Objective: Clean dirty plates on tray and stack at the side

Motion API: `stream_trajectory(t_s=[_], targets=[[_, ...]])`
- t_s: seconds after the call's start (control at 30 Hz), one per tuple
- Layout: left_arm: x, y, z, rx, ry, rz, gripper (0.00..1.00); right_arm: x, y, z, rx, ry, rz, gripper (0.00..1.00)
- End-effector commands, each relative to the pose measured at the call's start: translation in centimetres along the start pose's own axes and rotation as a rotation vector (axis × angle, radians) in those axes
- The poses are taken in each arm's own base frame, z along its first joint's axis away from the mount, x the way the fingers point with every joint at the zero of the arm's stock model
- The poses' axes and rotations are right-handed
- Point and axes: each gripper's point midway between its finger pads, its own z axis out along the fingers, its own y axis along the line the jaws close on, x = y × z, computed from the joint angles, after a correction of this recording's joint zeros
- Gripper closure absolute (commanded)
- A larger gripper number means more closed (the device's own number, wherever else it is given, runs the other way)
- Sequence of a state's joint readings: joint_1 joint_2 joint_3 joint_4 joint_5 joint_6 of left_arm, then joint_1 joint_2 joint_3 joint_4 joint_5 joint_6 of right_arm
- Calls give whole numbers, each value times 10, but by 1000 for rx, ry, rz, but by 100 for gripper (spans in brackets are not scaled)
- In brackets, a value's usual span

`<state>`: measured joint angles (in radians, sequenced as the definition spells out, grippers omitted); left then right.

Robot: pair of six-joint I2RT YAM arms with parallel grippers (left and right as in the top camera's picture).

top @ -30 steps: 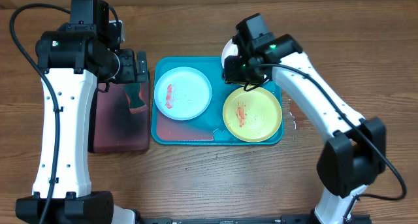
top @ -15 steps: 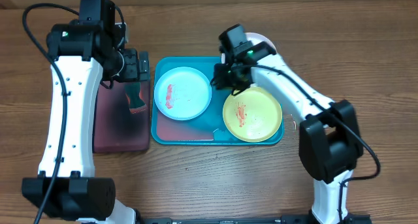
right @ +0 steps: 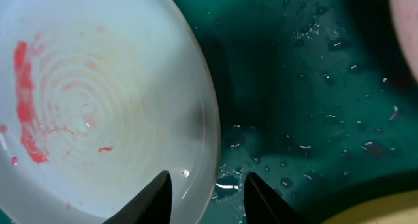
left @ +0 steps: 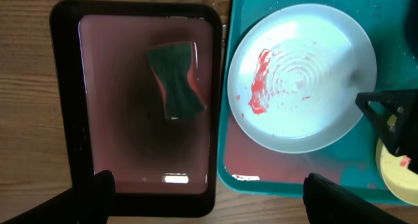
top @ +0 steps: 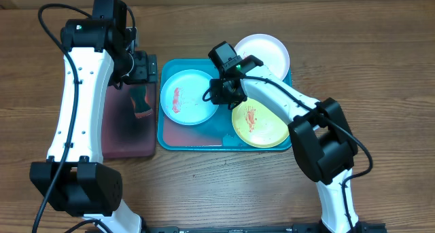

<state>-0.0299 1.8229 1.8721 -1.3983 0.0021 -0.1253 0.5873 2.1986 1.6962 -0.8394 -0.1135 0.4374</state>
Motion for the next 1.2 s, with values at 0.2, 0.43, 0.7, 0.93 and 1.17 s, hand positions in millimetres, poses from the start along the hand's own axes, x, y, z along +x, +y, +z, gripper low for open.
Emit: stream_trajectory(t_s=[0.2,0.43,0.7,0.93,1.17], targets=[[-18,14,0,-73,-63,-86,11,-3,5,26,8,-14,-11,74],[-17,20,3,-109,-62,-105,15,-4,3,29,18,-20,-9,96],[3,38,33,-139,19,-234,14,0,0,29,31,-6,14,96],[8,28,78,12,38,-110,20,2,-1,29,35,1,14,96],[20,28,119,17,32,-84,36,3,-2,29,38,6,15,96]])
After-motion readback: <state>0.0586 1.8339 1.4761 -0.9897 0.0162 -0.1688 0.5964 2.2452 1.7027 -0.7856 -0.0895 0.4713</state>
